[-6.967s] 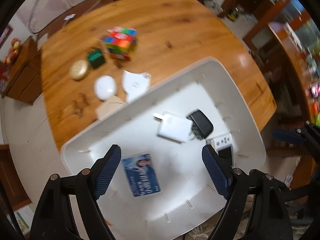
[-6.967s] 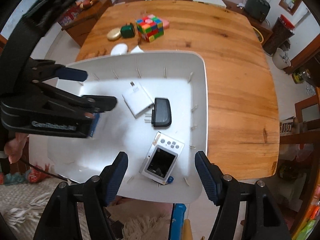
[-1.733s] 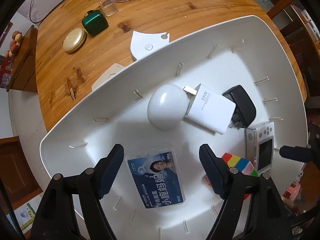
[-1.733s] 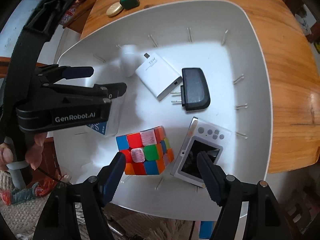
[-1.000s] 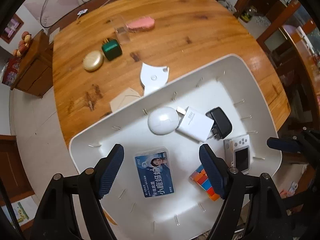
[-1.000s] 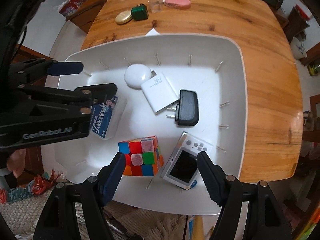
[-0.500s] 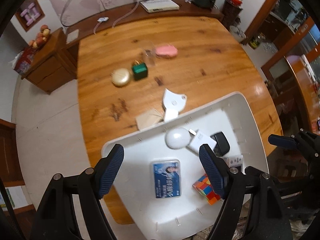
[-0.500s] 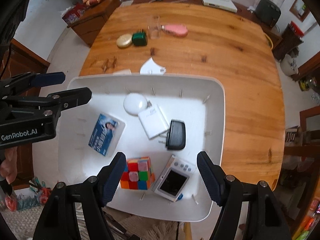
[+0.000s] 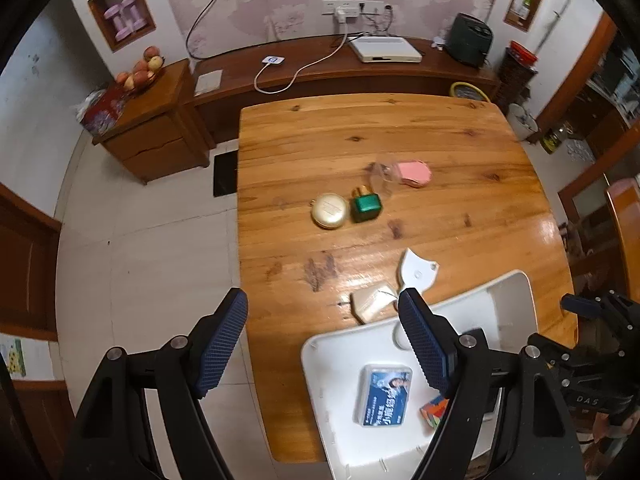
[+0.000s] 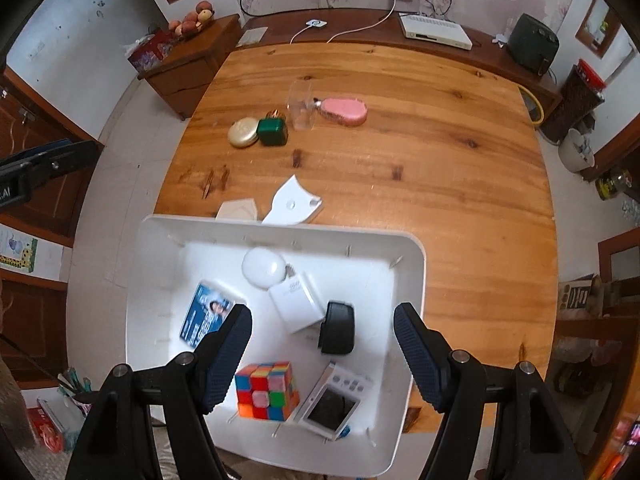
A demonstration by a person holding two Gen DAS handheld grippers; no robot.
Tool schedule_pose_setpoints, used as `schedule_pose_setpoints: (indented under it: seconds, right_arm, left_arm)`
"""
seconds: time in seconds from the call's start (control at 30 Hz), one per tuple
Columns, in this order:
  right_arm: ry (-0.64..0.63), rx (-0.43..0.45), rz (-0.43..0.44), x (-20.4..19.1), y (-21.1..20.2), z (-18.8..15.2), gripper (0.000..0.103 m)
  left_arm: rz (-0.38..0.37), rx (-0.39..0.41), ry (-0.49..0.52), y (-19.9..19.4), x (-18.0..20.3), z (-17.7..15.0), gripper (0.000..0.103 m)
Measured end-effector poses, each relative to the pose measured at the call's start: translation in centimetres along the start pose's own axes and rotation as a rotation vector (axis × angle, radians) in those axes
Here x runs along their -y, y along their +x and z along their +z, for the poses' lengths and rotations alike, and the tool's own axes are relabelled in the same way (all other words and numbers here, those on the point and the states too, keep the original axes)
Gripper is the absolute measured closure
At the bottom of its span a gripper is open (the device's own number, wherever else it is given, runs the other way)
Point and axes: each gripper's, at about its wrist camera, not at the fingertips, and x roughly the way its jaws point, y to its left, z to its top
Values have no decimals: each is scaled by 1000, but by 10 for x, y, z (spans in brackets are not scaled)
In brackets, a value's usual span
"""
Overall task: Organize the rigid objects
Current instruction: 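Move the left tool to the gold tin while the right approaches the green jar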
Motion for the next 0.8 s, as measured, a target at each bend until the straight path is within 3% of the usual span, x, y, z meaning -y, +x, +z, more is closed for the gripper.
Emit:
schedule_pose_setpoints:
  seconds: [0.27,0.4,0.6,0.8]
  right_arm:
    - [-21,14,-33,13,9,54,29]
    - [-20,14,-15,16,20,88,29]
    - [18,-8,56,13,53,136,29]
    - [-5,-37,64,-1,88,154,29]
  left_arm:
    - [14,-104,-47,47,-4,31,23]
    - [50,-177,-78,92,-4,49,23]
    - [37,-267,-182,157,-11,70,23]
    - [17,-333,-289,212,-19,80,23]
